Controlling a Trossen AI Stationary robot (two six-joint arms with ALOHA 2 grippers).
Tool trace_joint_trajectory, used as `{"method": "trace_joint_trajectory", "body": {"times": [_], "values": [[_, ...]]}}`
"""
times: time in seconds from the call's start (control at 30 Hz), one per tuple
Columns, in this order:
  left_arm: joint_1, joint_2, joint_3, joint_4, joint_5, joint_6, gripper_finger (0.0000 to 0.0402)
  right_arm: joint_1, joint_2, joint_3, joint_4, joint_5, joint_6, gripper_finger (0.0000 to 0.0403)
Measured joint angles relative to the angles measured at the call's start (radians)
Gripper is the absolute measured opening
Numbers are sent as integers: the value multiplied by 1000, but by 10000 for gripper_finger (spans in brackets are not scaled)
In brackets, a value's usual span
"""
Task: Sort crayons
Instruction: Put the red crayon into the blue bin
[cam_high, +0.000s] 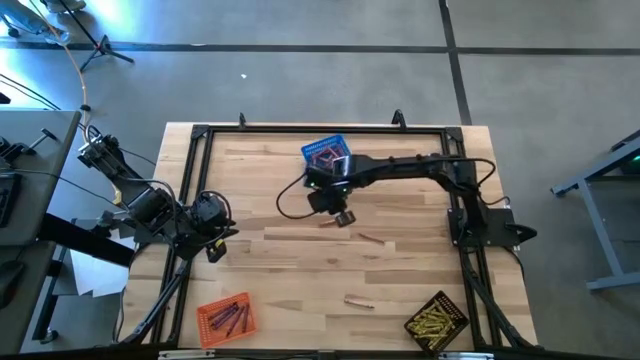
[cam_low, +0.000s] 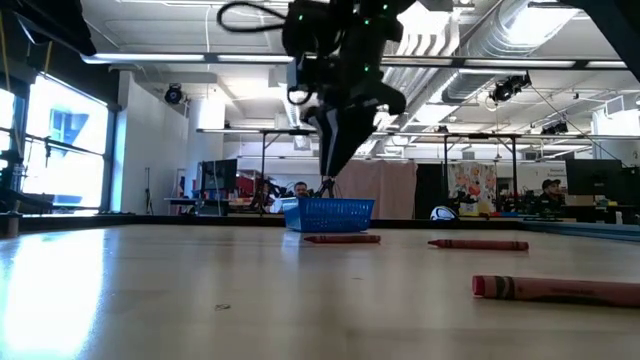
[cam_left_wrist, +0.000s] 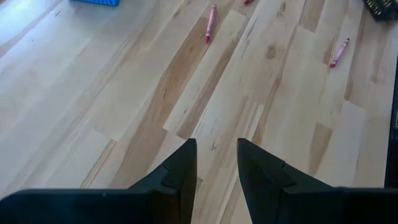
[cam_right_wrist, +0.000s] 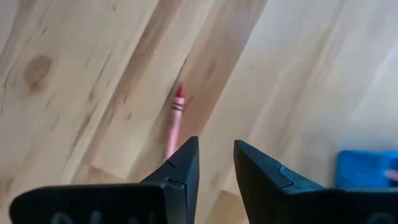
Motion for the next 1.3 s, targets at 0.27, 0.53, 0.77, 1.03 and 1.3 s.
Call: {"method": "trace_joint_trajectory", "body": {"times": [0.27,0.53,0.77,1.03,1.3], "values": [[0,0,0,1,85,0,104,10,66,-2,11,3,185,85],[0,0,0,0,96,1,104,1,89,-1,30,-1,173,85],[0,0,0,0,97,0,104,-25,149,-1,51,-9,173,85],[0,0,1,-3,97,0,104,-43,193,-1,49,-14,173,85],[0,0,1,-2,89,1,104,-43,203,2,43,-15,173,33]]}}
